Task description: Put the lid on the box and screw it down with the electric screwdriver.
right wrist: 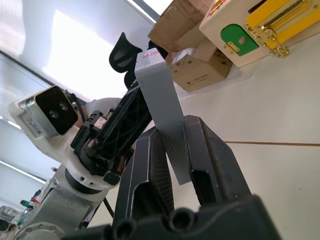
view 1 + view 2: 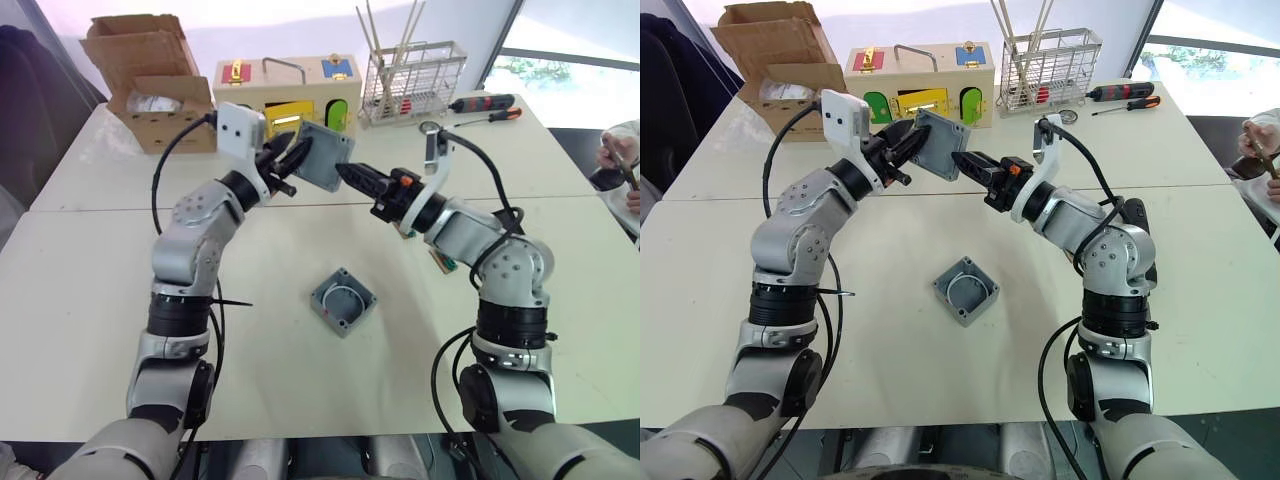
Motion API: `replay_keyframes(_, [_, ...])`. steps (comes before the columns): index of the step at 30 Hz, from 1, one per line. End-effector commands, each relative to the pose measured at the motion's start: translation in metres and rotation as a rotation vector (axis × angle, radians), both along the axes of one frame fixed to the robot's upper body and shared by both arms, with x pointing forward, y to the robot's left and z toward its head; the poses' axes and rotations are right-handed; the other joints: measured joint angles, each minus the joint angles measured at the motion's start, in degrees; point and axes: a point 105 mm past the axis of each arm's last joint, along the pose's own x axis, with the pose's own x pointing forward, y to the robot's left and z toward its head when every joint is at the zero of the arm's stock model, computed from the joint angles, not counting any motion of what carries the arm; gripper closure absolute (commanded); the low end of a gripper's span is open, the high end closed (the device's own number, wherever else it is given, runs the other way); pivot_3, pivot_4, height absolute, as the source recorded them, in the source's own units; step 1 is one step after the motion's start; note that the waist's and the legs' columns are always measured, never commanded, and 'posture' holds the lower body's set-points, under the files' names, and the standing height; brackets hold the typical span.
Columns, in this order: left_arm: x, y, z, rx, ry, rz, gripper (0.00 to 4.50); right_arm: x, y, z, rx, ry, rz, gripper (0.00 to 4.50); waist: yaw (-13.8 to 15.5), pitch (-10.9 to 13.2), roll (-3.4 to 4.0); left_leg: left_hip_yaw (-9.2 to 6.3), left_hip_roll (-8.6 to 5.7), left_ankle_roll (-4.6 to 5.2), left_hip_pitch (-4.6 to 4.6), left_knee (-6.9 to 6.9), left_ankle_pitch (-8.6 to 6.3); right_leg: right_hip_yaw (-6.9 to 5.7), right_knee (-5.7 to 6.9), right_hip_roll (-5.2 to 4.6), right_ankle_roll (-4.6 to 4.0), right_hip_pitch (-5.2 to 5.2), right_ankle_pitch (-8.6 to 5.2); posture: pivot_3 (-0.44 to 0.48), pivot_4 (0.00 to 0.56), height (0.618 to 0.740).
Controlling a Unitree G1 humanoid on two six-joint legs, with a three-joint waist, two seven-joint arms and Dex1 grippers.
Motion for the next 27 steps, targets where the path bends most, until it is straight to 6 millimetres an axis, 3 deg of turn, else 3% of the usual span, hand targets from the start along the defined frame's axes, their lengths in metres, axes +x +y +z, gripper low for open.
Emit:
replay_keyframes(1, [-0.010,0.017,0.017,-0.069,-0.001,-0.028,0.51,-0.016,0.001,0.029,-0.079,-0.245,-0.021,4.42,0.0,0.0,0.00,0.00,0.00,0.00,0.00,0.00,0.00,0.00,0.00,0.00,0.00,0.00,0.00,0.000,0.150,0.730])
replay_keyframes(2, [-0.012,0.025,0.017,-0.073,0.016,-0.028,0.03,-0.020,-0.003,0.028,-0.151,-0.315,-0.057,4.42,0.0,0.0,0.00,0.00,0.00,0.00,0.00,0.00,0.00,0.00,0.00,0.00,0.00,-0.02,0.00,0.000,0.150,0.730])
replay_keyframes(7, [-0.037,0.047,0.014,-0.140,0.134,-0.164,0.03,-0.047,-0.016,0.005,-0.563,-0.676,-0.152,4.42,0.1,0.0,0.00,0.01,-0.01,0.06,0.00,-0.03,-0.04,0.00,0.00,0.00,0.01,-0.02,-0.01,0.000,0.150,0.730])
replay_keyframes(11, [-0.063,0.049,-0.001,-0.112,0.248,-0.291,0.03,-0.077,-0.025,-0.037,-0.992,-1.042,-0.166,4.42,0.3,0.0,-0.01,0.05,-0.03,0.06,0.01,0.00,-0.04,0.01,-0.03,0.01,0.03,-0.02,-0.02,0.000,0.150,0.730])
replay_keyframes(16, [-0.078,0.039,-0.016,-0.070,0.317,-0.366,0.03,-0.101,-0.029,-0.071,-1.119,-1.174,-0.182,4.42,0.4,0.0,-0.02,0.07,0.02,-0.01,0.15,0.06,0.00,0.04,-0.06,0.05,0.02,0.18,-0.02,0.000,0.150,0.730])
replay_keyframes(22, [-0.074,0.028,-0.026,-0.051,0.346,-0.392,0.03,-0.116,-0.030,-0.085,-1.186,-1.270,-0.255,4.42,0.5,0.0,-0.02,0.02,0.02,-0.02,0.21,0.05,0.00,0.05,-0.13,0.08,0.00,0.29,-0.03,0.000,0.150,0.730])
replay_keyframes(25, [-0.071,0.020,-0.029,-0.058,0.341,-0.419,0.84,-0.116,-0.028,-0.089,-1.233,-1.334,-0.294,4.42,0.5,0.0,-0.02,0.04,0.02,-0.02,0.22,0.05,0.00,0.06,-0.15,0.08,0.00,0.30,-0.03,0.000,0.150,0.730])
replay_keyframes(27, [-0.073,0.014,-0.031,-0.045,0.343,-0.452,1.78,-0.117,-0.027,-0.093,-1.245,-1.350,-0.300,4.42,0.6,0.0,-0.02,0.03,0.02,-0.02,0.22,0.04,0.01,0.06,-0.15,0.09,0.00,0.31,-0.03,0.000,0.150,0.730])
